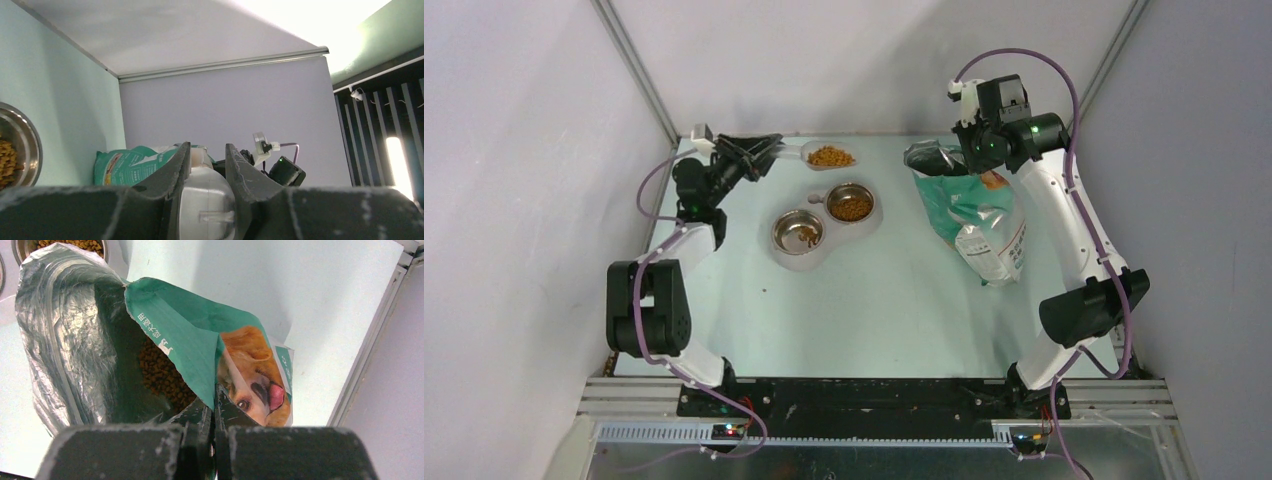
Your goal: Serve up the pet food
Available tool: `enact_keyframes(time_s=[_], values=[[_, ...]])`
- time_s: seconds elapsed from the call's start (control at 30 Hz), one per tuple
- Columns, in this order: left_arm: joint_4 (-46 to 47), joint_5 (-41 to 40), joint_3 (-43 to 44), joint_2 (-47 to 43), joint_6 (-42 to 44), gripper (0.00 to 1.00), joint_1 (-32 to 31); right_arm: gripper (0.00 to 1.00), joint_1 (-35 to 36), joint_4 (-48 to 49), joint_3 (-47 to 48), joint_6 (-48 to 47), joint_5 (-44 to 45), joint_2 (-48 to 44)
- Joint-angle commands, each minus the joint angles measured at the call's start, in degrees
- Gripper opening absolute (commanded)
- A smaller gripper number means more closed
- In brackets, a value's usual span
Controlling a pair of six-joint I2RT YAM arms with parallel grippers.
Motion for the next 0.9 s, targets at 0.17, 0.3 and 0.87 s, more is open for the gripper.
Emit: enact_keyframes(time_s=[0.17, 0.3, 0.87], values=[[7.7, 6.6, -4.2, -3.2, -3.5, 0.0, 6.8, 0.0, -1.0, -2.9, 4.1, -1.8, 2.6, 1.1], [9.3, 8.3, -6.5, -2.9, -4.4, 0.0, 10.4, 0.0, -0.7, -3.1, 4.5, -1.8, 2.5, 1.7], [26.0, 17.0, -13.6, 5.6, -8.4, 0.0, 24.9, 0.0, 0.7, -3.3, 7.9, -1.7, 2.5, 5.0]])
